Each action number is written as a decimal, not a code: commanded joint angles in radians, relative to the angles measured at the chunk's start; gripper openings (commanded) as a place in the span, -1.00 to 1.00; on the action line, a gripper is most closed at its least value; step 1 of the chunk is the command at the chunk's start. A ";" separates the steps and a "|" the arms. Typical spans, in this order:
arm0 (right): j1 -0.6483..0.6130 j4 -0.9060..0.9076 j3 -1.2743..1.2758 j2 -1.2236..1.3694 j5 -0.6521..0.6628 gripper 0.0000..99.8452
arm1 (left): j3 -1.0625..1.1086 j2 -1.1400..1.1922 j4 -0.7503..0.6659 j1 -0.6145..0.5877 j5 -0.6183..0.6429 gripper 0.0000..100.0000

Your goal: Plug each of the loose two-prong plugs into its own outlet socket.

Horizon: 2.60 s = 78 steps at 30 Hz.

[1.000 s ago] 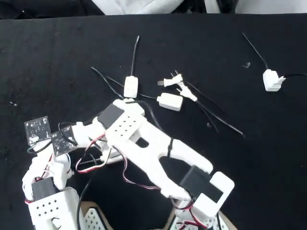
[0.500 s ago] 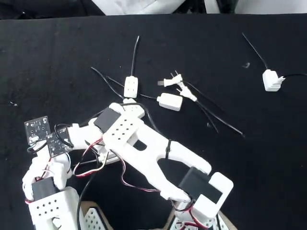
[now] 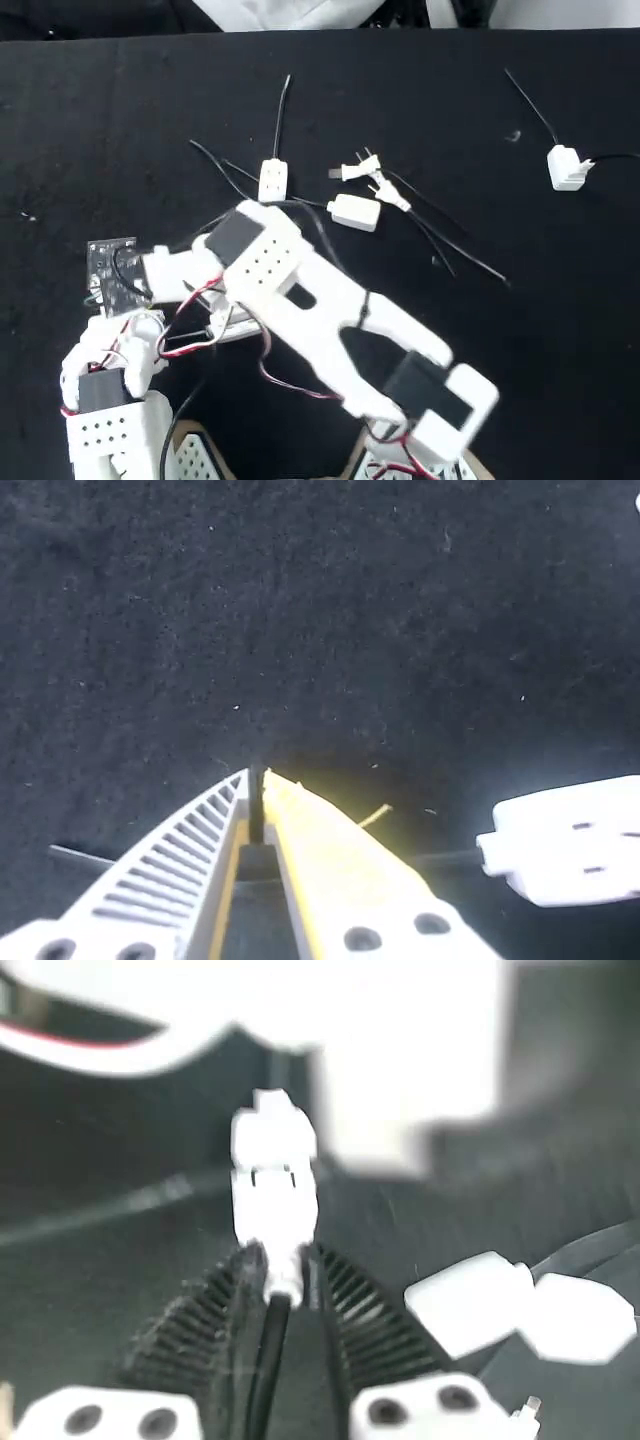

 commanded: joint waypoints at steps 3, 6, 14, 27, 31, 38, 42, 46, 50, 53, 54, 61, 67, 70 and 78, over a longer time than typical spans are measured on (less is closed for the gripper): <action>0.118 0.006 0.117 -0.260 -0.018 -0.98 | -0.050 0.002 0.002 0.024 -0.002 -0.94; 0.224 0.002 0.214 -0.383 -0.018 -0.98 | -0.048 0.003 0.008 0.094 -0.035 -0.94; 0.483 0.003 0.418 -0.708 -0.075 -0.98 | -0.076 0.196 -0.064 0.341 -0.041 -0.94; 0.516 0.012 0.582 -0.963 -0.081 -0.98 | -0.335 0.931 -0.302 0.487 0.026 -0.94; 0.516 0.025 0.595 -0.977 -0.081 -0.98 | -0.433 0.954 -0.310 0.492 0.031 -0.94; 0.549 0.017 0.634 -0.983 -0.081 -0.98 | -0.478 0.965 -0.423 0.619 0.046 -0.84; 0.614 0.017 0.631 -0.983 -0.075 -0.98 | -0.509 0.953 -0.356 0.578 0.063 -0.81; 0.623 0.017 0.636 -0.983 -0.075 -0.98 | -0.578 0.965 -0.169 0.446 0.046 -0.81; 0.617 0.011 0.636 -0.978 -0.077 -0.98 | -0.561 0.967 -0.060 0.443 0.002 -0.81; 0.617 -0.005 0.639 -0.977 -0.080 -0.98 | -0.506 0.967 -0.061 0.472 -0.018 -0.81; 0.617 -0.006 0.645 -0.977 -0.077 -0.98 | -0.489 0.967 -0.074 0.484 -0.017 -0.81; 0.617 -0.011 0.680 -0.980 -0.075 -0.98 | -0.409 0.967 -0.244 0.524 0.038 -0.81; 0.617 -0.011 0.682 -0.983 -0.075 -0.98 | -0.461 0.967 -0.327 0.568 0.084 -0.81; 0.617 -0.012 0.684 -0.983 -0.075 -0.98 | -0.486 0.967 -0.367 0.590 0.098 -0.81; 0.605 -0.069 0.682 -0.977 -0.081 -0.98 | -0.490 0.988 -0.454 0.578 0.186 -0.81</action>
